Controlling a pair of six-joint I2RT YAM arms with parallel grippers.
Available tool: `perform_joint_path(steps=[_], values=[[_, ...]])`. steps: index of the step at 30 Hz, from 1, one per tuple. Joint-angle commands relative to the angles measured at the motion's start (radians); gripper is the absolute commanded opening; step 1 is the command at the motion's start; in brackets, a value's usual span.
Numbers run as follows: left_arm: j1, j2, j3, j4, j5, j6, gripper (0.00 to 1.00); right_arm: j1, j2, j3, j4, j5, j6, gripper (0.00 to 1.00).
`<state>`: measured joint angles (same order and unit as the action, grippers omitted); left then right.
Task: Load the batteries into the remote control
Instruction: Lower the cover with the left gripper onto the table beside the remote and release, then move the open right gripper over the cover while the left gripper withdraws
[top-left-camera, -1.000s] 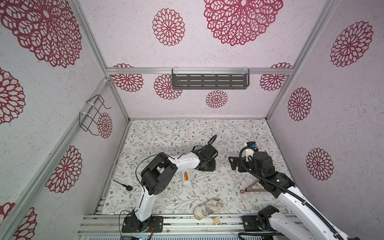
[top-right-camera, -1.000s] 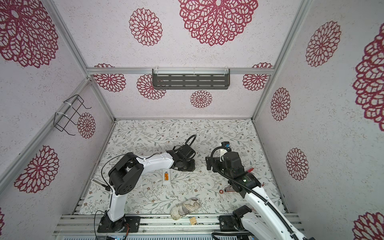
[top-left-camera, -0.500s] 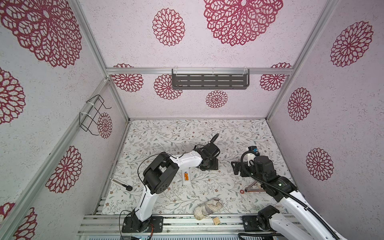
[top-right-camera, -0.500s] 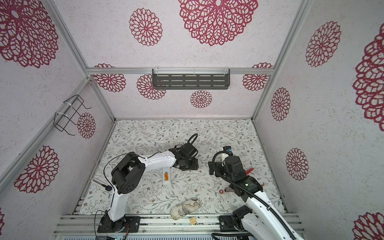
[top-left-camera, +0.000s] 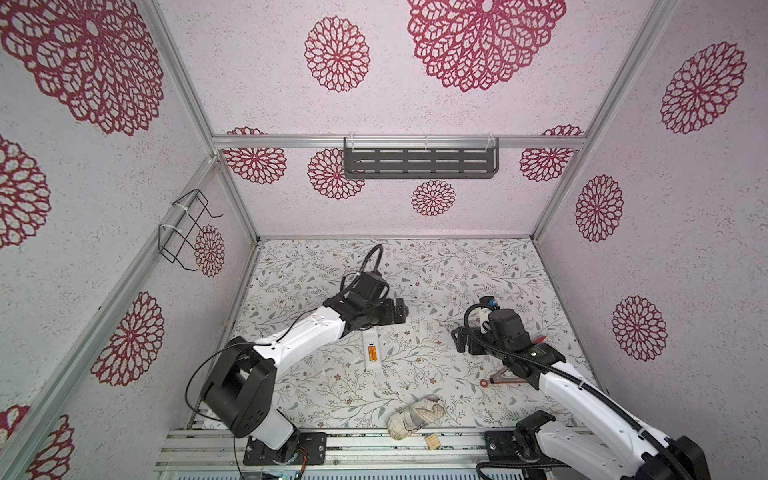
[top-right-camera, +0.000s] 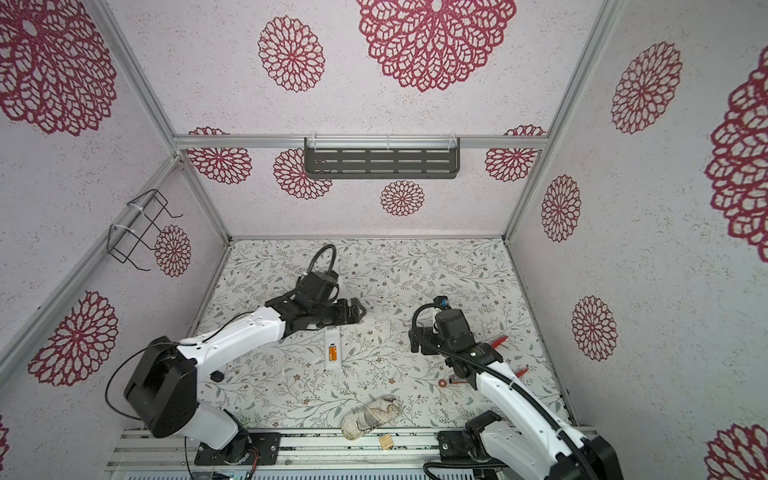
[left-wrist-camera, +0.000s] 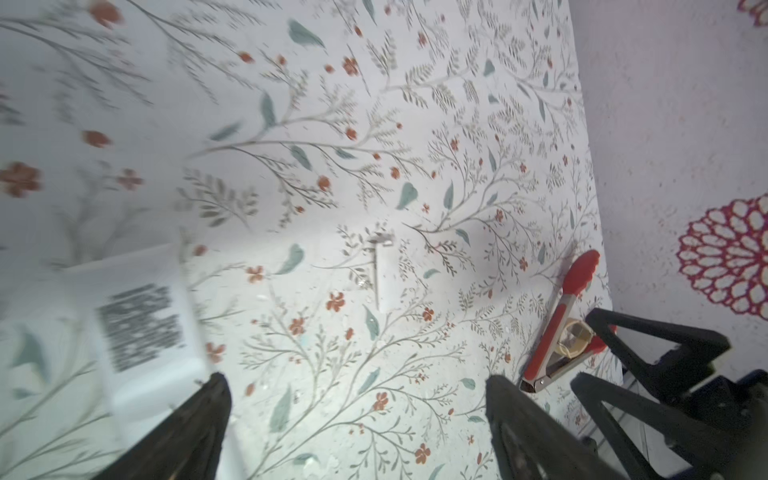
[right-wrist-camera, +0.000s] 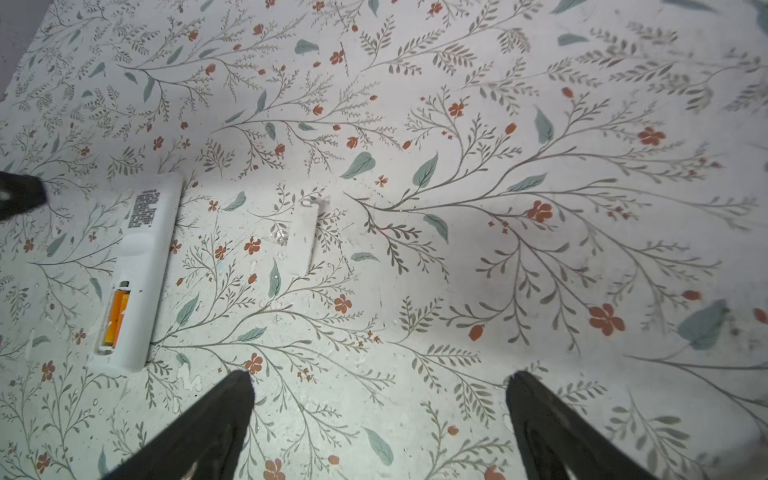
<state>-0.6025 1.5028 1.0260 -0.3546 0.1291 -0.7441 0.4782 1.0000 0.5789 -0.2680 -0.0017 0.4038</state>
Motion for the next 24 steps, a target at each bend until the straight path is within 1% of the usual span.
perform_joint_path(steps=[1, 5, 8, 14, 17, 21, 24], values=[[0.064, -0.070, -0.111, -0.022, 0.012, 0.027, 0.98, 0.028, 0.102, 0.049, 0.089, -0.019, 0.036, 0.99], [0.120, -0.183, -0.239, -0.013, 0.004, 0.010, 0.98, 0.083, 0.271, 0.141, 0.102, 0.014, 0.039, 0.99], [0.143, -0.261, -0.310, 0.000, 0.003, -0.003, 0.98, 0.105, 0.400, 0.219, 0.104, 0.012, 0.058, 0.99], [0.210, -0.379, -0.397, 0.016, 0.031, -0.008, 0.98, 0.145, 0.608, 0.383, 0.030, 0.066, 0.093, 0.94], [0.243, -0.414, -0.419, 0.018, 0.054, -0.001, 0.98, 0.162, 0.668, 0.429, 0.008, 0.075, 0.104, 0.92], [0.277, -0.457, -0.425, -0.011, 0.068, 0.032, 0.98, 0.172, 0.699, 0.433, 0.018, 0.093, 0.120, 0.92], [0.288, -0.467, -0.406, -0.040, 0.075, 0.056, 0.98, 0.185, 0.710, 0.445, 0.008, 0.112, 0.128, 0.95]])
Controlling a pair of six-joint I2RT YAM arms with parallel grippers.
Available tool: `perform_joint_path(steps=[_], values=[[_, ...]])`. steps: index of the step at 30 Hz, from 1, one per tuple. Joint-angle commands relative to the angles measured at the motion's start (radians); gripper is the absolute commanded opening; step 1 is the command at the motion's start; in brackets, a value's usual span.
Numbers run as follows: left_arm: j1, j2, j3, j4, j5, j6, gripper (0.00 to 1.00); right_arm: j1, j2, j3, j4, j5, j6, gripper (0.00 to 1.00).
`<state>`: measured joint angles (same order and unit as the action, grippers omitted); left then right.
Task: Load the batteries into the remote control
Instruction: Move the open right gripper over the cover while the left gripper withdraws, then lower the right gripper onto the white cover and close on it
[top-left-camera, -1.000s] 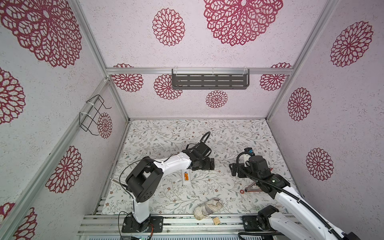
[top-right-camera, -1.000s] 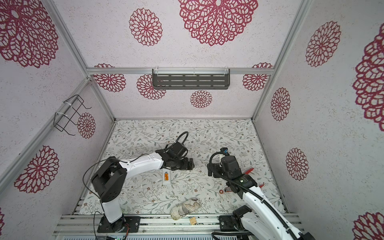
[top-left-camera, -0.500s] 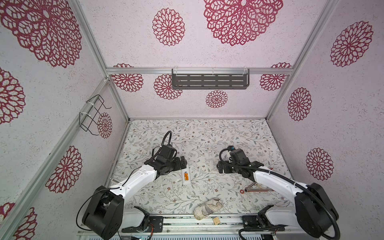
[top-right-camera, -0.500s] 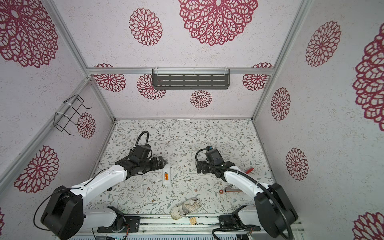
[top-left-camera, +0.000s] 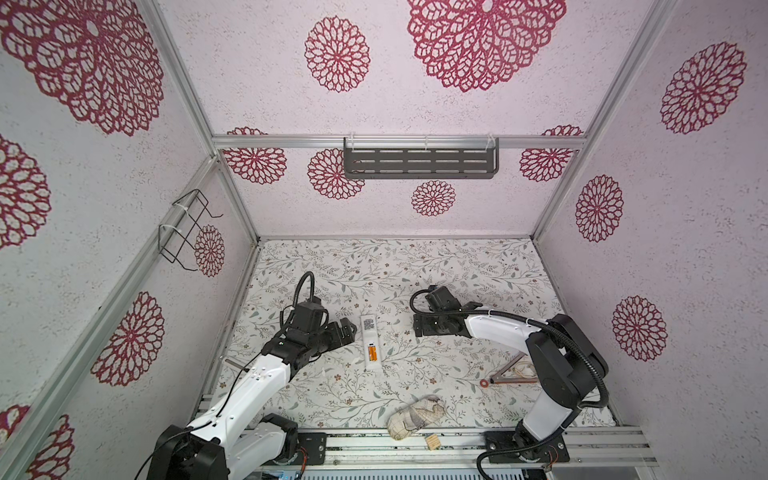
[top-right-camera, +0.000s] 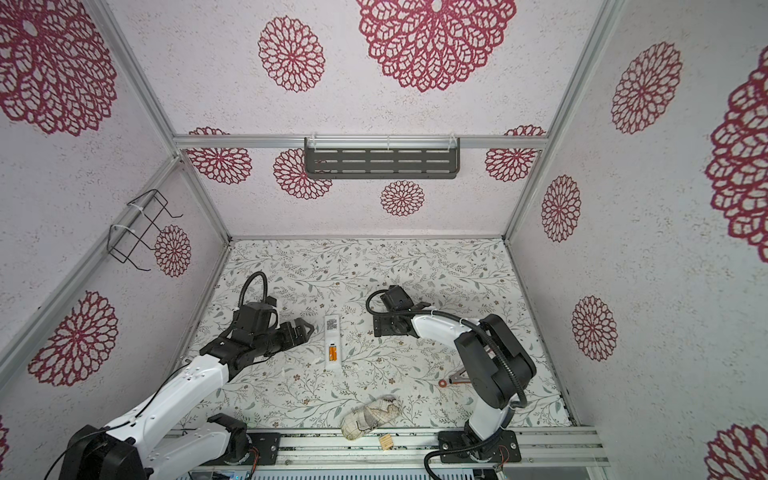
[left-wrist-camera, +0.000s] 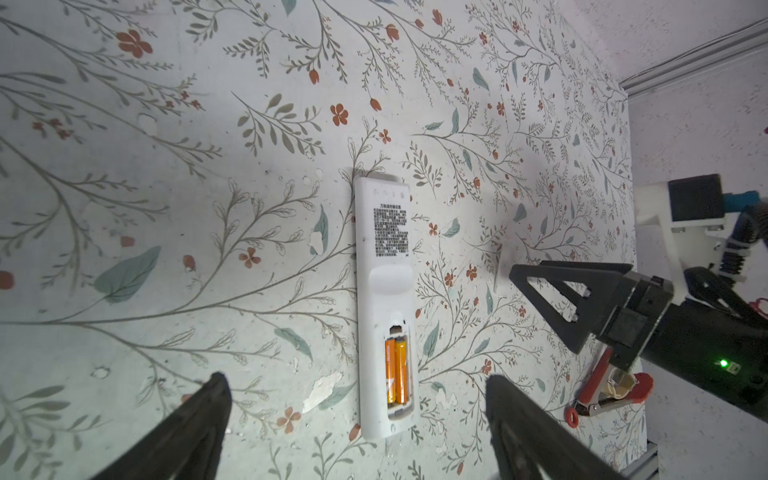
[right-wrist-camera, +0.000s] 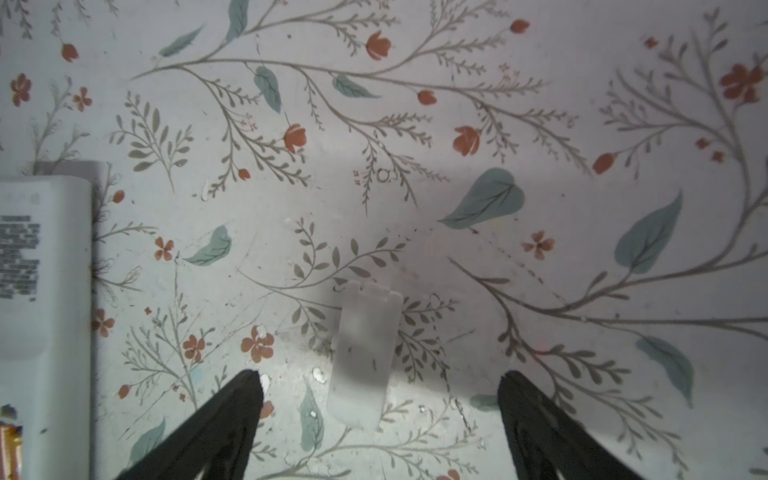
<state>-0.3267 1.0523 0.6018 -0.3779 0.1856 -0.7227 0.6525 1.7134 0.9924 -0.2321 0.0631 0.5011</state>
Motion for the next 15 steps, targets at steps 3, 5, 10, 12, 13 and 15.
perform_joint_path(steps=[3, 5, 10, 12, 13, 15], values=[[0.015, -0.014, 0.027, -0.018, 0.028, 0.046, 0.98, 0.024, 0.018, 0.047, -0.042, 0.054, 0.029, 0.96], [0.021, -0.006, 0.032, -0.019, 0.031, 0.054, 0.98, 0.036, 0.037, 0.064, -0.054, 0.057, 0.027, 0.97], [0.044, 0.009, 0.044, -0.017, 0.047, 0.066, 0.98, 0.059, 0.086, 0.114, -0.072, 0.070, 0.028, 0.97], [0.050, 0.008, 0.044, -0.015, 0.055, 0.068, 0.98, 0.064, 0.104, 0.134, -0.080, 0.071, 0.028, 0.96], [0.054, 0.006, 0.044, -0.019, 0.057, 0.070, 0.97, 0.067, 0.115, 0.144, -0.083, 0.072, 0.026, 0.96], [0.061, -0.001, 0.043, -0.025, 0.060, 0.075, 0.98, 0.071, 0.134, 0.163, -0.089, 0.075, 0.026, 0.94]])
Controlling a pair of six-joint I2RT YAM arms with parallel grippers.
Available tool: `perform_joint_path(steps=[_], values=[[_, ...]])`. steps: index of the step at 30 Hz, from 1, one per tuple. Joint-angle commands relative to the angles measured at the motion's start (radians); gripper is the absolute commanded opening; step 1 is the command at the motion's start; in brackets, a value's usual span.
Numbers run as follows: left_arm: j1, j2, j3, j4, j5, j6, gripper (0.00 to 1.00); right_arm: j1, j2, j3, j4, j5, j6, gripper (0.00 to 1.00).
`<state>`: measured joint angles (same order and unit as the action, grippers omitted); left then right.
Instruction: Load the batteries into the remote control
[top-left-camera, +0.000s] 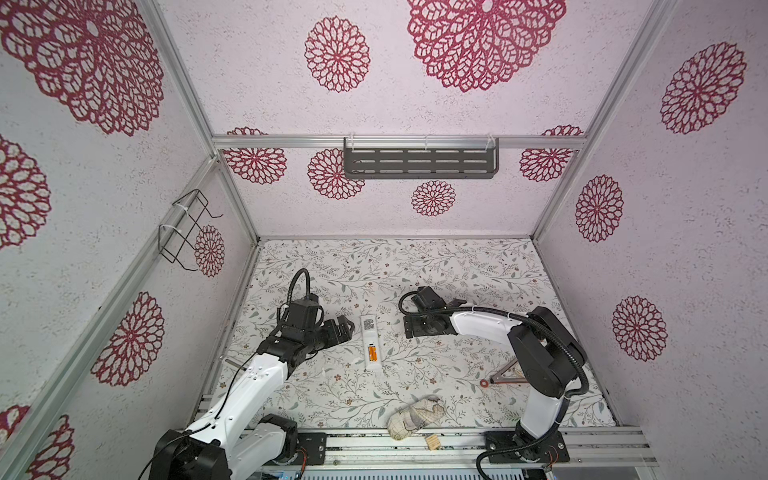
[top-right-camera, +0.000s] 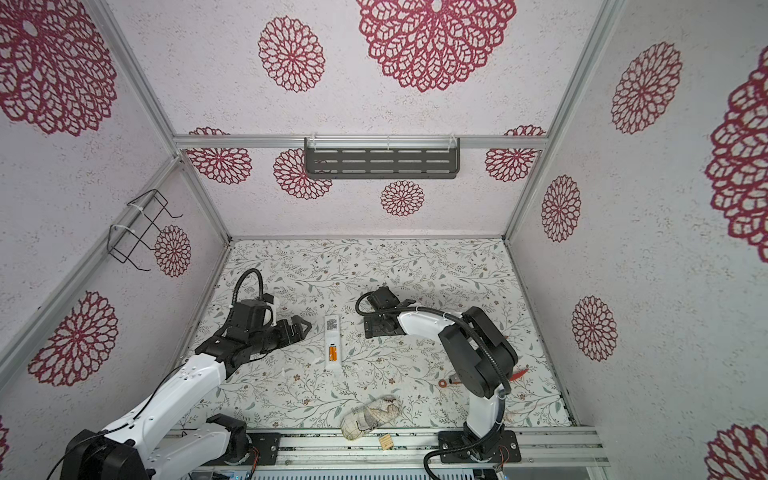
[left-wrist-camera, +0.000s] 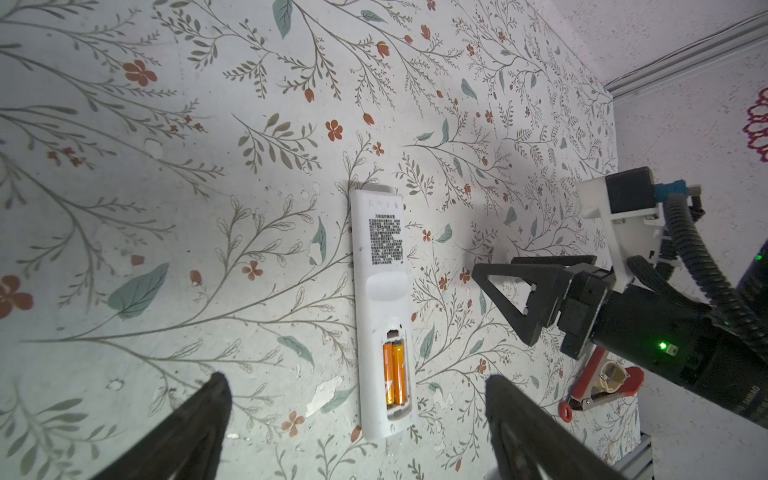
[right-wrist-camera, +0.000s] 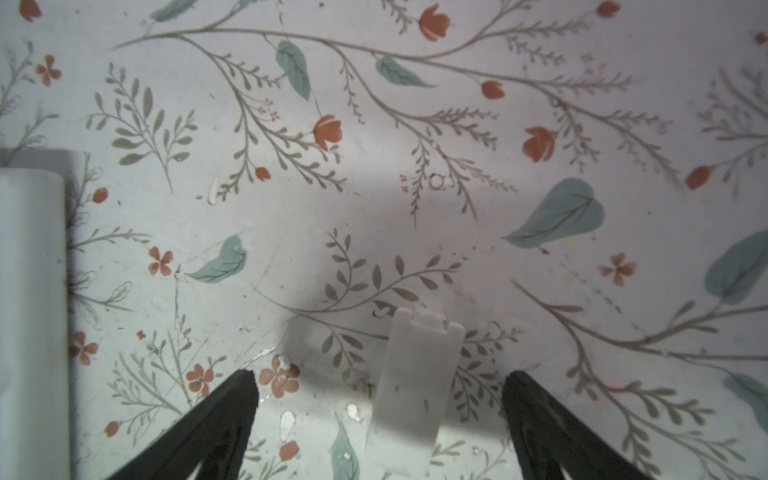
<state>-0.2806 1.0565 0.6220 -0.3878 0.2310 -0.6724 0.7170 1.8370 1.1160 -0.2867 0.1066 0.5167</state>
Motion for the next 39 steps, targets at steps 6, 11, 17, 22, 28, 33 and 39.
perform_joint_path(steps=[6, 11, 17, 22, 28, 33, 39], values=[[0.026, -0.033, 0.006, -0.019, 0.023, 0.021, 0.98, 0.015, 0.053, 0.063, -0.039, 0.038, 0.014, 0.86], [0.029, -0.027, 0.004, -0.008, 0.030, 0.021, 0.98, 0.022, 0.066, 0.077, -0.047, 0.032, -0.003, 0.71], [0.035, -0.016, 0.004, 0.007, 0.037, 0.020, 0.98, 0.037, 0.072, 0.079, -0.076, 0.059, -0.028, 0.49], [0.040, 0.024, 0.008, 0.046, 0.070, 0.014, 0.98, 0.054, 0.085, 0.080, -0.099, 0.090, -0.043, 0.36], [0.041, 0.138, 0.044, 0.147, 0.111, 0.002, 0.98, 0.080, 0.092, 0.078, -0.110, 0.123, -0.062, 0.32], [0.036, 0.278, 0.099, 0.274, 0.127, 0.009, 0.98, 0.120, 0.066, 0.066, -0.066, 0.126, -0.135, 0.29], [0.029, 0.485, 0.200, 0.401, 0.195, 0.052, 0.98, 0.156, -0.034, 0.000, 0.022, 0.074, -0.218, 0.28]])
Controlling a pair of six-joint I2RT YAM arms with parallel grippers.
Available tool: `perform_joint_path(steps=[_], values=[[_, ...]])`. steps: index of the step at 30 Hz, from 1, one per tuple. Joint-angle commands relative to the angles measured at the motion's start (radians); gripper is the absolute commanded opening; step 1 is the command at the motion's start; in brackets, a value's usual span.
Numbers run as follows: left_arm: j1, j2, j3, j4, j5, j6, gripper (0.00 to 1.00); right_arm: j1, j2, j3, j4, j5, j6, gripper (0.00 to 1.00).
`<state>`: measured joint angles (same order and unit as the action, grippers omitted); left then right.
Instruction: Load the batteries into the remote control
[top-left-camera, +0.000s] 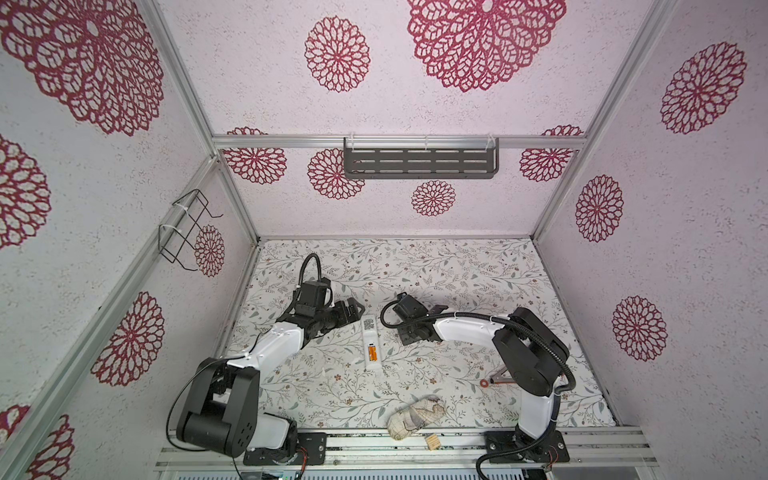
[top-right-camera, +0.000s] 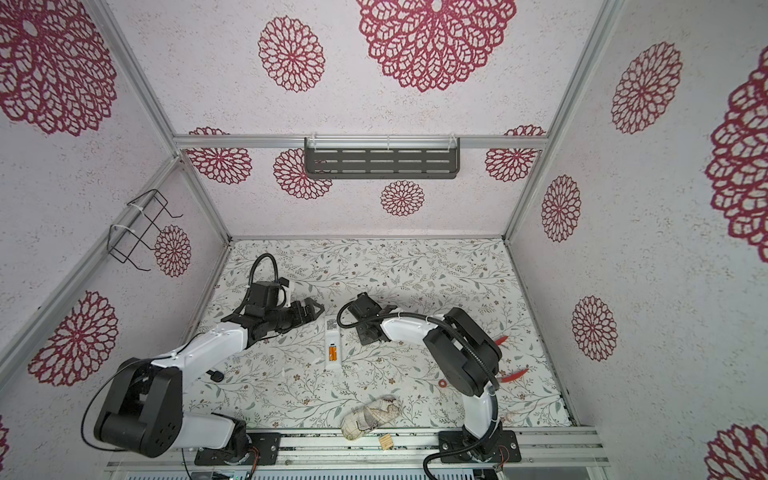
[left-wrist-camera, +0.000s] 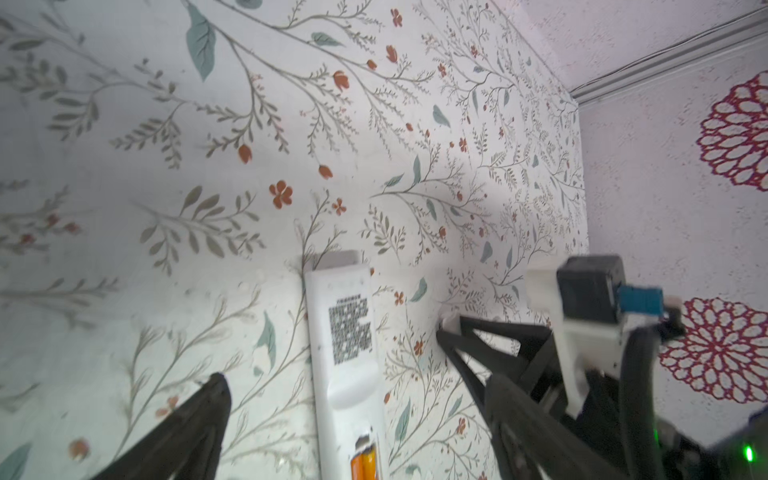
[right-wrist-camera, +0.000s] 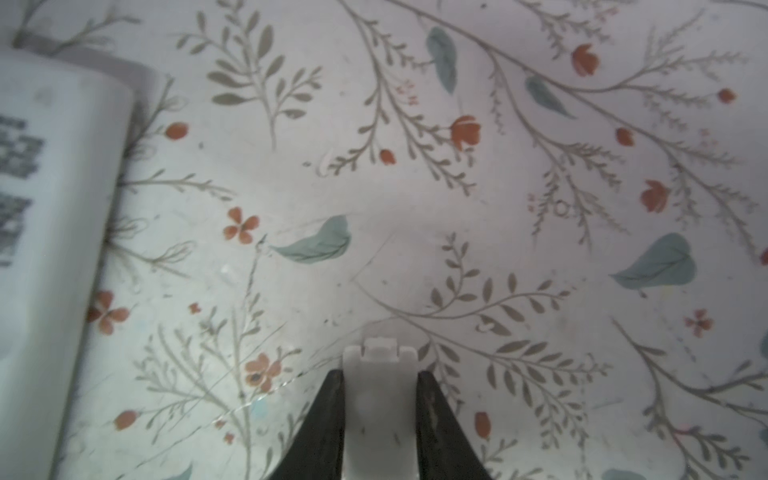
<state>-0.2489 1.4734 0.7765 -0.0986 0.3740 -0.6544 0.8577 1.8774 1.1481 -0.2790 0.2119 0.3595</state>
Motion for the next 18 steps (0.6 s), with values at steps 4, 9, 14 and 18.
perform_joint_path(steps=[4, 9, 14, 18], values=[[-0.004, 0.196, 0.106, 0.180, 0.133, 0.051, 0.98, 0.016, -0.170, -0.115, 0.067, -0.065, -0.062, 0.27], [-0.016, 0.332, 0.185, 0.215, 0.202, 0.068, 0.98, 0.018, -0.305, -0.219, 0.121, -0.110, -0.070, 0.27], [-0.044, 0.400, 0.222, 0.215, 0.251, 0.065, 0.98, 0.017, -0.417, -0.271, 0.135, -0.111, -0.073, 0.27], [-0.065, 0.396, 0.181, 0.212, 0.251, 0.063, 0.98, 0.014, -0.471, -0.274, 0.133, -0.107, -0.086, 0.27]])
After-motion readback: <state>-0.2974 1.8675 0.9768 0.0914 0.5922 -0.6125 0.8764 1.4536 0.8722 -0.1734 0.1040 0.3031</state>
